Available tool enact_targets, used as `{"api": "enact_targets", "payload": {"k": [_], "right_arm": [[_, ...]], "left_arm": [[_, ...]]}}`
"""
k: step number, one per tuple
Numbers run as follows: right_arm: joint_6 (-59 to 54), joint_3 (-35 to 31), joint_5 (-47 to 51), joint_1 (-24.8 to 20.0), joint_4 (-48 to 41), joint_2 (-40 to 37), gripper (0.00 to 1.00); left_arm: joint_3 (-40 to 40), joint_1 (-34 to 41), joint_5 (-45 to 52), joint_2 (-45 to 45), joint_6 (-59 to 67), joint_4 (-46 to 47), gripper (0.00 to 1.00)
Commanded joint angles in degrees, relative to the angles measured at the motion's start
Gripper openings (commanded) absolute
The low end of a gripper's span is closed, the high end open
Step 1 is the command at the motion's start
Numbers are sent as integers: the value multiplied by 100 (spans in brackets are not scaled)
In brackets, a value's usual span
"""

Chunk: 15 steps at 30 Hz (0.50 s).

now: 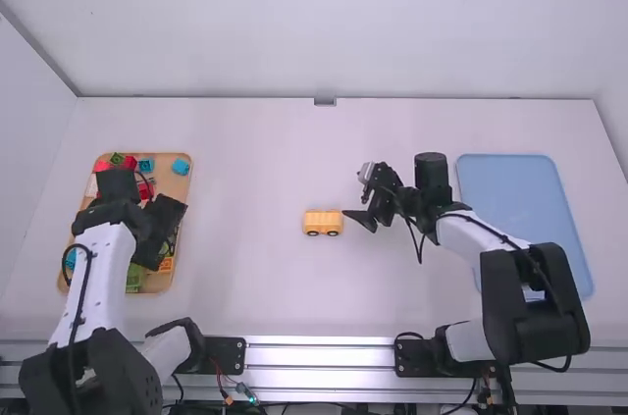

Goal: Assemble lego blocks to make yellow taxi

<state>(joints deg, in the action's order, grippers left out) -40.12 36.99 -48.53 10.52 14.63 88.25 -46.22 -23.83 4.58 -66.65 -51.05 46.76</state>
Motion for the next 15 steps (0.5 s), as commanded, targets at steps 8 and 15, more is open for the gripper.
{"api": "enact_targets", "payload": {"k": [8, 15], "right_arm": [[262, -28, 254, 243, 92, -59, 98], [393, -28, 225, 227, 166, -59, 99]], "left_arm": [[22, -160, -2063, -15, -1165, 407, 99], [22, -579, -1799, -212, -994, 376, 100]]}}
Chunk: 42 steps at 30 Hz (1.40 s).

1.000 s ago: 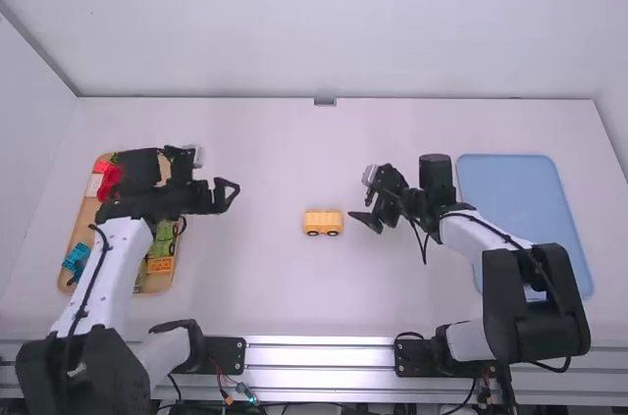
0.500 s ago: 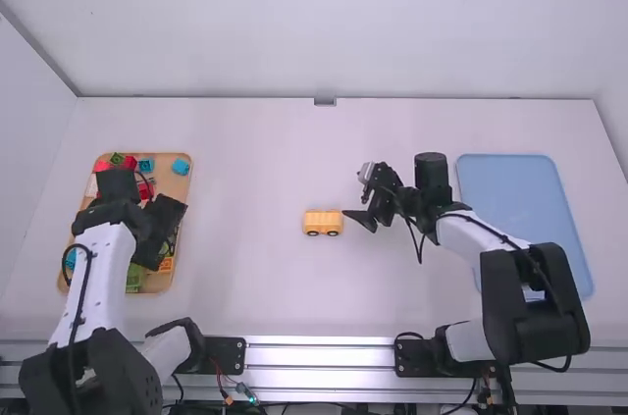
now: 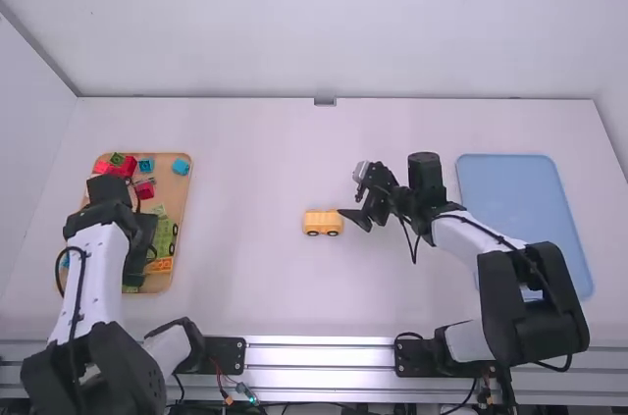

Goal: Assemble lego blocks to make yellow taxi

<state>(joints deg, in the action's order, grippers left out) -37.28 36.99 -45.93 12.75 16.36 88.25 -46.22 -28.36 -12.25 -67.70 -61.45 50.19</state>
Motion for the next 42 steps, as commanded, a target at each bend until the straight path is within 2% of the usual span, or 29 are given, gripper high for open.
{"api": "enact_targets", "payload": {"k": [1, 4, 5, 6, 12, 15, 23, 25, 26, 27, 28, 31, 42], "right_arm": [[107, -28, -26, 4, -28, -61, 99], [107, -28, -31, 7, -39, -59, 99], [107, -28, -28, 4, -24, -59, 99], [107, -28, -33, 7, -4, -59, 98], [114, -28, -35, 4, 28, -61, 99], [109, -28, -31, 4, 13, -59, 98], [153, -28, -33, 7, 87, -59, 98], [151, -28, -33, 4, 109, -59, 99], [151, -28, -31, 7, 136, -59, 98], [149, -28, -33, 4, 146, -59, 98], [149, -28, -28, 7, 151, -59, 99], [151, -28, -31, 4, 142, -59, 99], [155, -28, -33, 4, 125, -59, 99]], "left_arm": [[20, -341, 136, -271, 289, -42, 99], [20, -614, 944, -730, 1314, -487, 99], [20, -636, 1084, -881, 1403, -557, 96], [20, -634, 1141, -1099, 1333, -590, 89], [20, -608, 1088, -1613, 743, -570, 90], [20, -603, 1143, -1631, 505, -542, 85], [22, -573, 1141, -1631, 573, -348, 93], [22, -573, 1132, -1633, 713, -352, 90], [22, -577, 1119, -1631, 822, -350, 84], [22, -584, 1121, -1631, 859, -352, 72], [22, -581, 1117, -1631, 855, -323, 66], [22, -577, 1115, -1633, 855, -280, 60], [258, -577, 984, -1648, 835, -621, 60]]}}
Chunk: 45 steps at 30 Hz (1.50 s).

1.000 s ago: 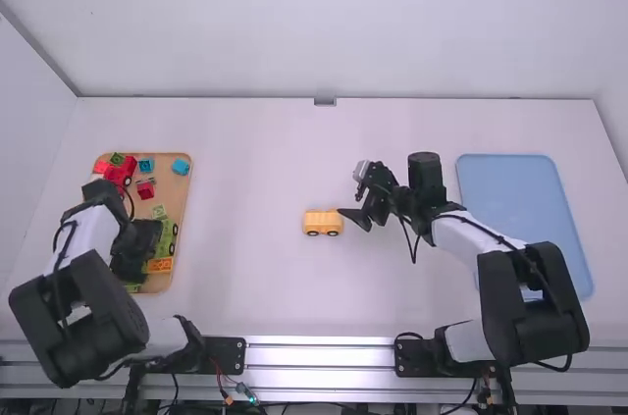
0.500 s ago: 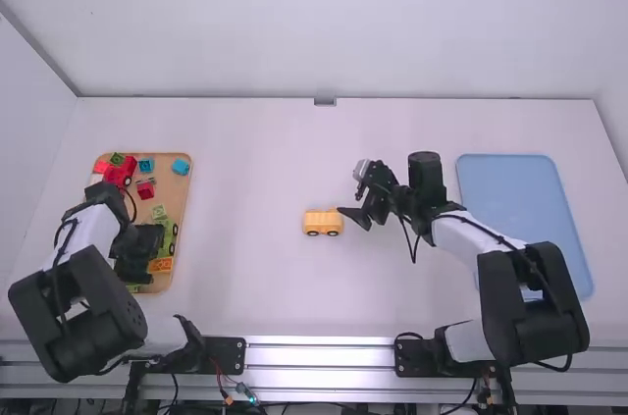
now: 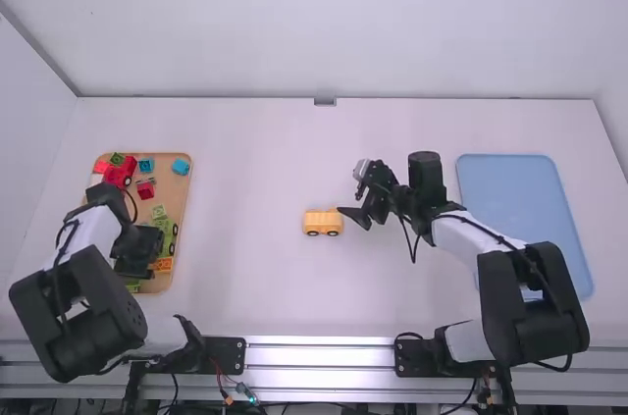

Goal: Assemble lego blocks to make yellow taxi

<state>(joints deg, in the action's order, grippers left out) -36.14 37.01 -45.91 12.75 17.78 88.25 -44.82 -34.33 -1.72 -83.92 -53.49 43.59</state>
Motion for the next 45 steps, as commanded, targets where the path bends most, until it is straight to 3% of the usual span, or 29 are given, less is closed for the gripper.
{"api": "enact_targets", "payload": {"k": [1, 45], "right_arm": [[37, -31, -35, 7, -17, -59, 99], [39, -31, -37, 7, -17, -59, 99]], "left_arm": [[199, 20, -15, -24, 39, -83, 59], [1027, 24, 236, -24, -114, -1147, 48]]}}
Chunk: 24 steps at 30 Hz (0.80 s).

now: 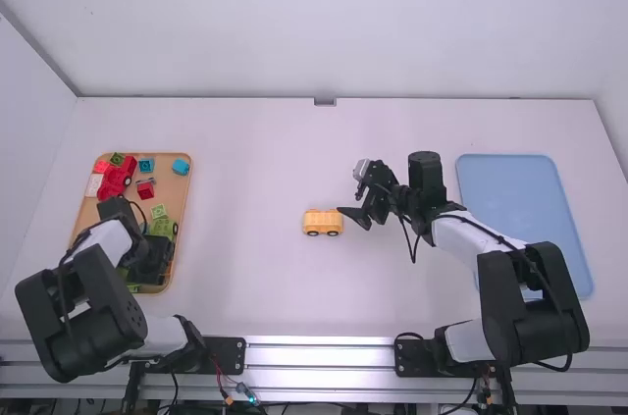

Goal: Assemble lego blocks to make yellow taxi

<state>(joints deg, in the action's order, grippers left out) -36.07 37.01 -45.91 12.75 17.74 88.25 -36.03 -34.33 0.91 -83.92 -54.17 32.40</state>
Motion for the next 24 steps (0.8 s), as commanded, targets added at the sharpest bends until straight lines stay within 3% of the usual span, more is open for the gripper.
{"api": "enact_targets", "payload": {"k": [1, 14, 24], "right_arm": [[33, -31, -39, 4, -13, -59, 98], [179, -31, -37, 7, 2, -59, 99], [179, -31, -37, 4, -2, -61, 99]], "left_arm": [[177, 22, -24, -24, -46, -68, 49], [223, 20, 275, -24, -46, -212, 40], [192, 15, 479, -7, -39, -238, 23]]}}
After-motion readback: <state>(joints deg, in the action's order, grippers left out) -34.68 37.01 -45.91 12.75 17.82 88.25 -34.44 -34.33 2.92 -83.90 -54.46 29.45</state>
